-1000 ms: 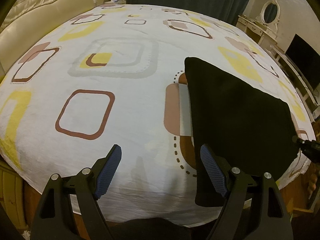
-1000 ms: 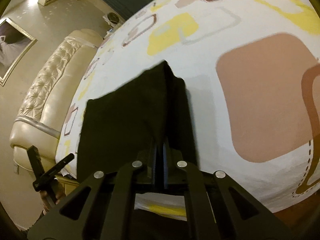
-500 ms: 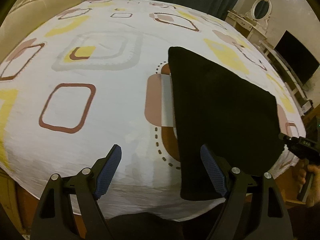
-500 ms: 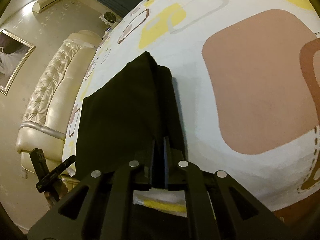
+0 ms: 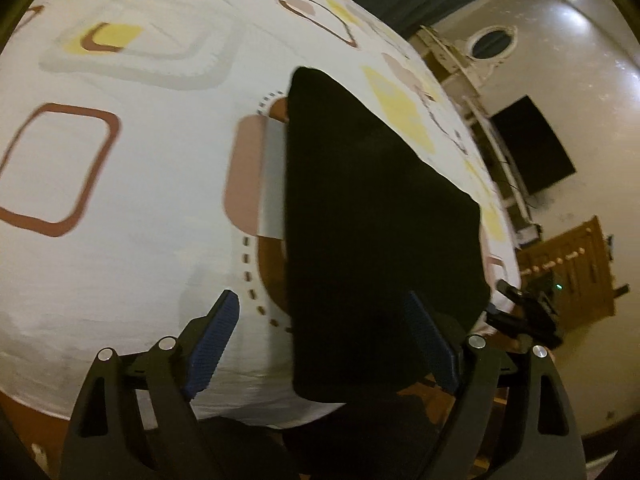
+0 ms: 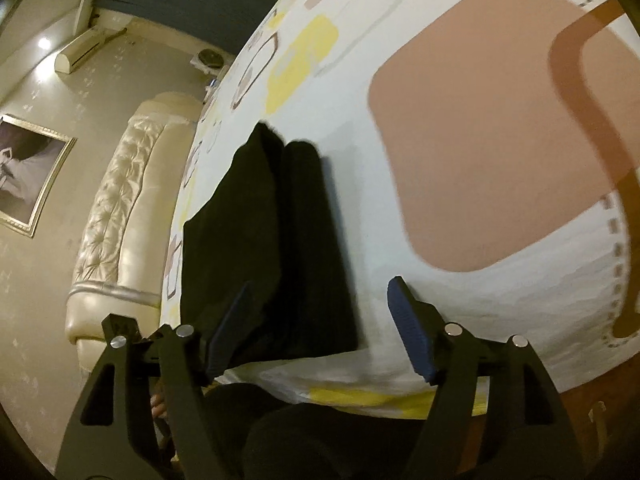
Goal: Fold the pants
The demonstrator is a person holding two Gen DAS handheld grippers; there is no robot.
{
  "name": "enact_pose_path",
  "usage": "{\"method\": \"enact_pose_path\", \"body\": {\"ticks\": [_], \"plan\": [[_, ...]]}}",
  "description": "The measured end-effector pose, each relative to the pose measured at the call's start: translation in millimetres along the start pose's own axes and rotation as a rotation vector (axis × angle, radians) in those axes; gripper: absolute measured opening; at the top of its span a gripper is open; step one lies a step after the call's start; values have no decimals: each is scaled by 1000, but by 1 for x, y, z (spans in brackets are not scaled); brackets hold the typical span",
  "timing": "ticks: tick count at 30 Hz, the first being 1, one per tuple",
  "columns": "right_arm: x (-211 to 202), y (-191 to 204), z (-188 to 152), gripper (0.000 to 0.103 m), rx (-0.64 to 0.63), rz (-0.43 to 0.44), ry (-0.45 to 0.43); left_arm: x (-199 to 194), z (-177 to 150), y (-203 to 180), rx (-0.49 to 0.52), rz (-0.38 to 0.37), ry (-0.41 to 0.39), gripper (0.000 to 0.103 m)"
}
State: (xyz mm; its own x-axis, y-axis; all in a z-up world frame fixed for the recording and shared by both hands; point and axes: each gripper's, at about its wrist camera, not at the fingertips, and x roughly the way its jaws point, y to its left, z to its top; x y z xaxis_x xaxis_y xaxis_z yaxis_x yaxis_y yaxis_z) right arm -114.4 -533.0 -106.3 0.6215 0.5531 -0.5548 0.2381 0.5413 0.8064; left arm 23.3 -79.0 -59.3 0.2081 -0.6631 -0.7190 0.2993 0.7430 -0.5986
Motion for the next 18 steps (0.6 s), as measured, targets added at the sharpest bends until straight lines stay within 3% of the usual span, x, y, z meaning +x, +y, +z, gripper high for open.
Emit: {"method": "enact_pose_path", "body": {"ticks": [6,9,12,13,14,15,16,18], "plan": [[19,9,-8,71,-6,40,49,26,-5,-3,-33,-154,102,84],[23,11,-10,77,-17,50,60,44,-7,-3,-61,-177,148,86],[26,12,-12,78,-31,60,65,50,-7,-1,-95,-215,137,86],[28,14,-13,77,-47,49,67,51,-6,-1,-102,-224,137,84],[28,16,-14,68,-66,30,67,51,-4,-1,-107,-230,138,83],[28,17,-15,58,-82,12,67,51,-4,-2,-101,-213,136,71],[31,20,-15,55,-102,-14,74,51,-3,-3,-87,-190,136,58],[33,23,-15,46,-120,-21,75,50,-3,-7,-56,-164,131,48]]}}
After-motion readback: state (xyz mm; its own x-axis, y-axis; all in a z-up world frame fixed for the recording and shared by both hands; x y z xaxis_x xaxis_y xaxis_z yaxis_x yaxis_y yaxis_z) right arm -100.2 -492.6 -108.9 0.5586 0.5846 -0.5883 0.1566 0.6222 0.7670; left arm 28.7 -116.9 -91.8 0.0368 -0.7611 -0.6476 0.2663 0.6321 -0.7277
